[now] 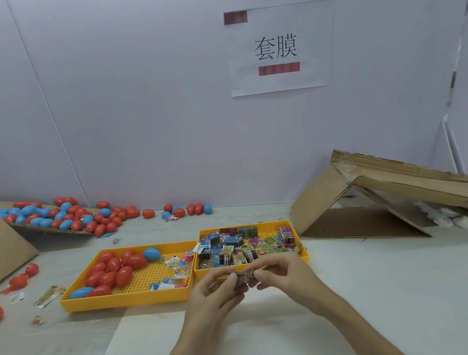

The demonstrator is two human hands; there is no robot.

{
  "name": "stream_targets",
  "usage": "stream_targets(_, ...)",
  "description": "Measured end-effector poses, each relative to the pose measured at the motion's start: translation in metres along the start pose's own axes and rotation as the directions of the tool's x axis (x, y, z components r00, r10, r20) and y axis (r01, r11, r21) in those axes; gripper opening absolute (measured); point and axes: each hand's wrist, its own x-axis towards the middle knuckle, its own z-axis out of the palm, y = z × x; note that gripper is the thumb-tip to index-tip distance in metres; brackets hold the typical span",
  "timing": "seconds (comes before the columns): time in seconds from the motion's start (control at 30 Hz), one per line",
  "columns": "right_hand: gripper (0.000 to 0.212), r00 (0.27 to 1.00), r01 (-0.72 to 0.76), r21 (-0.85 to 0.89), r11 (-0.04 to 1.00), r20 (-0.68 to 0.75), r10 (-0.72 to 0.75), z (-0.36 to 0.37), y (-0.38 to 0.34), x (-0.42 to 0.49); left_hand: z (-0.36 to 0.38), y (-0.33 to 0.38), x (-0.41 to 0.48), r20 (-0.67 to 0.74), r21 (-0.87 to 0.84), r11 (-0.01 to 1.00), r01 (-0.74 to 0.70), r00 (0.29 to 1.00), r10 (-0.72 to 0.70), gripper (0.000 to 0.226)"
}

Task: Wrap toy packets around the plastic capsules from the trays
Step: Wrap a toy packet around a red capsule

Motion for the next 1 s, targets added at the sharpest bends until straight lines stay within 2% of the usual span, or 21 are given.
stream_targets(0.53,0.015,0.993,0.096,0.018,0.995,-0.068,-0.094,0.0002,0.0051,0.0025,0.0,0.0017,0.0007,-0.015,-0.042,0.999,0.027,1.0,-0.027,0.034)
stream_targets(0.77,0.022,0.99,0.106,-0.028,0.994,-0.091,-0.108,-0.0003,0.0032,0.0033,0.0005,0.0016,0.0022,-0.052,-0.036,0.999,-0.025,0.998,0.023,0.028)
stream_targets(0.9,0.017,0.986,0.097,-0.052,0.994,-0.128,-0.103,-0.003,0.003,0.0034,0.0013,-0.0005,0.0031,-0.063,-0.025,0.998,-0.056,0.997,0.054,0.026)
stream_targets(1.0,0.009,0.994,0.046,-0.053,0.998,-0.099,-0.051,-0.0033,0.0027,0.0024,0.0005,-0.0025,0.0025,-0.071,0.062,0.991,-0.122,0.989,0.126,0.013)
